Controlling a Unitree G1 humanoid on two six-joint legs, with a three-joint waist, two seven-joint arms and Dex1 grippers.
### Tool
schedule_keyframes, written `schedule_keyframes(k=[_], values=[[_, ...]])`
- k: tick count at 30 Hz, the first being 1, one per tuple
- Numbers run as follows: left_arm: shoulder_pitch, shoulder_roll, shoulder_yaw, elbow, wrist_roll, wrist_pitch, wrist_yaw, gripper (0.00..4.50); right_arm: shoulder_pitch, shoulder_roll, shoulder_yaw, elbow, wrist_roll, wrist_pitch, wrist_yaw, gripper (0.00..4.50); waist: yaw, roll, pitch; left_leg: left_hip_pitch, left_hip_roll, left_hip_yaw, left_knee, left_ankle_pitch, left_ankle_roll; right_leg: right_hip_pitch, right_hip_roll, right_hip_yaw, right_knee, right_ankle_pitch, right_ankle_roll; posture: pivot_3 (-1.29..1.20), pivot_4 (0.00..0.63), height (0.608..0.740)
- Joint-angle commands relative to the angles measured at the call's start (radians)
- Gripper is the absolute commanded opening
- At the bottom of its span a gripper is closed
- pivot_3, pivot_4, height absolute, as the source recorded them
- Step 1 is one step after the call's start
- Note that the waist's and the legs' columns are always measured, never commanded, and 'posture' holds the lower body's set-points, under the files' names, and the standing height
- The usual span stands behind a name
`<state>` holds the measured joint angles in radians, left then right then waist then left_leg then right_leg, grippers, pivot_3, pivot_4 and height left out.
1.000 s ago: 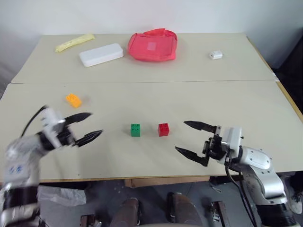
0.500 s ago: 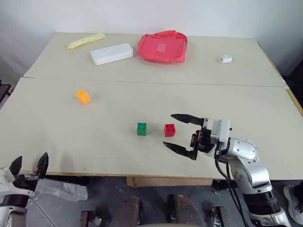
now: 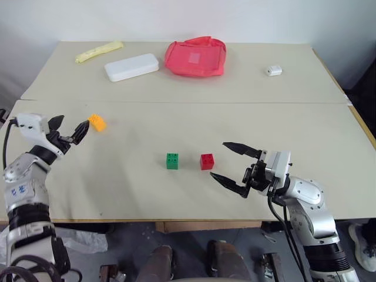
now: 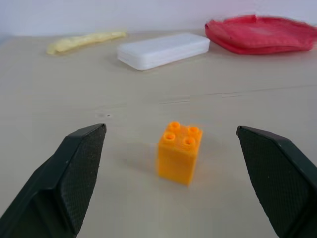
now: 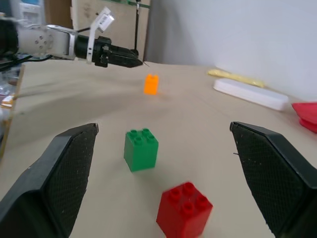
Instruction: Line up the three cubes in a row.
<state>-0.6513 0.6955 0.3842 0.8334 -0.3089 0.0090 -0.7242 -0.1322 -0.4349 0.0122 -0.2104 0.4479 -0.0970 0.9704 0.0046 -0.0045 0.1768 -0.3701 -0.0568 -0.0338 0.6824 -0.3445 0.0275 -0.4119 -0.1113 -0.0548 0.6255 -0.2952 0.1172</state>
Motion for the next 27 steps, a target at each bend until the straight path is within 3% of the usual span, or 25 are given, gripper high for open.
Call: schedule_keyframes(k=[1,8,11,18,20,24,27], values=[[-0.11,0.042,-0.062,0.19,0.075,-0.069,-0.057,4.48,0.021,0.001,-0.017,-0.067,0.0,-0.016,-0.029,4.5,-0.007,0.0,0.0,0.0,0.0,0.0,0.0,0.0,0.0,0.0,0.0,0.0,0.0,0.0,0.0,0.0,0.15,0.74],[-0.281,0.043,-0.143,0.429,0.191,-0.133,0.023,4.48,0.099,-0.016,-0.026,-0.158,-0.014,0.008,-0.092,4.5,-0.005,-0.001,0.0,0.0,0.0,0.002,0.0,0.0,0.0,-0.001,0.0,-0.001,0.001,0.0,0.0,0.0,0.15,0.74],[-0.293,0.044,-0.145,0.448,0.203,-0.144,0.011,3.87,0.123,-0.02,-0.035,-0.184,-0.019,0.015,-0.119,4.5,-0.005,-0.001,0.0,0.0,0.0,0.002,0.0,0.0,0.0,-0.001,-0.001,0.0,0.001,0.0,0.001,0.0,0.15,0.74],[-0.289,0.041,-0.14,0.455,0.203,-0.163,-0.024,1.64,0.134,-0.019,-0.025,-0.193,-0.029,0.012,-0.142,4.5,-0.005,-0.001,0.0,0.0,0.0,0.002,0.0,0.0,0.0,-0.001,-0.001,0.0,0.001,0.0,0.001,0.0,0.15,0.74],[-0.284,0.038,-0.139,0.453,0.2,-0.171,-0.04,1.48,0.135,-0.02,-0.023,-0.192,-0.029,0.011,-0.142,4.5,-0.005,-0.001,0.0,0.0,0.0,0.002,0.0,0.0,0.001,-0.001,-0.001,0.0,0.001,0.0,0.001,0.0,0.15,0.74],[-0.249,0.028,-0.127,0.362,0.117,-0.209,-0.411,1.48,0.148,-0.04,-0.04,-0.199,-0.025,0.019,-0.138,4.5,-0.004,-0.001,0.0,0.0,0.0,0.002,0.0,0.0,0.001,-0.001,-0.001,0.0,0.001,0.0,0.001,0.0,0.15,0.74],[-0.224,0.036,-0.189,0.272,0.133,-0.267,-0.615,1.48,0.168,-0.057,-0.052,-0.209,-0.016,0.022,-0.136,4.5,-0.003,-0.001,0.0,-0.001,0.0,0.002,0.001,0.0,0.001,-0.001,-0.001,0.0,0.001,0.0,0.001,0.0,0.15,0.74]])
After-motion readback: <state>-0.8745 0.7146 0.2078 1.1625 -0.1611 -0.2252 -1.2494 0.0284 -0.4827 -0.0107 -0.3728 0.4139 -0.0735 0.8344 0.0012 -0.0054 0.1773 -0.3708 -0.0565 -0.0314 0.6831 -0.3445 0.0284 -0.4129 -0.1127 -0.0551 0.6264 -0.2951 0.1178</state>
